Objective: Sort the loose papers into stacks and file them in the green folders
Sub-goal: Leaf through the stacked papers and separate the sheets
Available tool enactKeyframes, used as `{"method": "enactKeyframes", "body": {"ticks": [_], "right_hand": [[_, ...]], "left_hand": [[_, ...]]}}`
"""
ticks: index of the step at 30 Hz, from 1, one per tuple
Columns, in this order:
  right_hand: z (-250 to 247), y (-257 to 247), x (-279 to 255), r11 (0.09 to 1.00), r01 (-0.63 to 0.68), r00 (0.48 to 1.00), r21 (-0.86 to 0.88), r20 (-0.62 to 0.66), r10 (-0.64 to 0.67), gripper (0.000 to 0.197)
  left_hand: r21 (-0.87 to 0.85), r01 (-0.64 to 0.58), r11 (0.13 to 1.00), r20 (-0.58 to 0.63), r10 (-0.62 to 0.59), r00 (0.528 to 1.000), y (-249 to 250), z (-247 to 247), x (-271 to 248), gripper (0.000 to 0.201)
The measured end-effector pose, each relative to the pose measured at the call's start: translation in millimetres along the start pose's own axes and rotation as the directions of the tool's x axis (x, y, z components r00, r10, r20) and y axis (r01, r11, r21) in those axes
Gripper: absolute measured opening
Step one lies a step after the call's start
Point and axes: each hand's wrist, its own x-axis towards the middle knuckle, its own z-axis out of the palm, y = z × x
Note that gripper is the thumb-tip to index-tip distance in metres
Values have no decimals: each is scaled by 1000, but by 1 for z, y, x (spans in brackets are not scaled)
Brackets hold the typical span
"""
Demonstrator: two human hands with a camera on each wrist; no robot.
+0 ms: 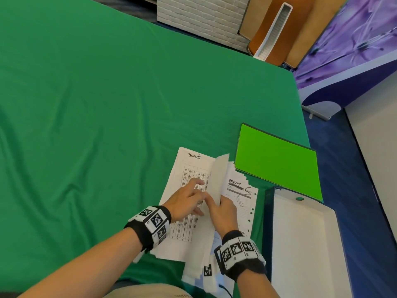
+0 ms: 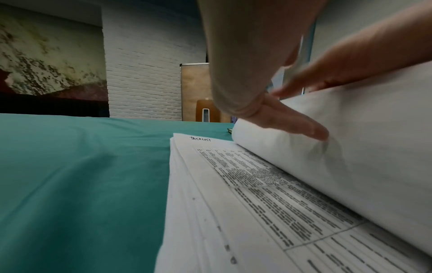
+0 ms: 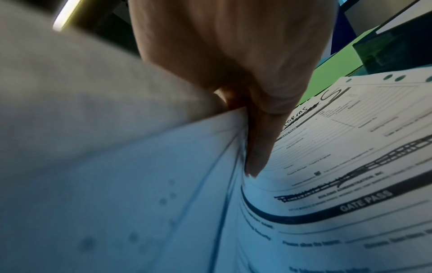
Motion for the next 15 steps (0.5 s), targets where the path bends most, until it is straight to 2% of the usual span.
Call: {"method": "enactKeyframes", "body": {"ticks": [2, 3, 5, 7, 9, 15], "right_hand": [[0, 6, 4, 997, -19, 1000, -78, -23, 17, 20], [0, 7, 6, 994, -29, 999, -107, -36, 25, 24], [1, 11, 9, 992, -37, 998, -119, -45, 32, 27], [1, 12, 10, 991, -47, 998, -129, -47, 42, 28], [1, 13, 11, 990, -55, 997, -128, -57, 48, 27], [1, 14, 12, 990, -84, 994, -115, -84, 74, 27]], "left_hand": [[294, 58, 954, -159, -11, 987, -3, -7, 8, 29], [430, 141, 892, -289, -12, 957, -5, -12, 13, 31], [534, 357, 767, -483, -70, 873, -12, -24, 20, 52], [590, 489, 642, -507, -177, 844, -23, -30, 23, 76], [651, 492, 578, -474, -196, 858, -37, -29, 24, 82], [689, 403, 602, -455, -74, 888, -53, -34, 26, 56]]}}
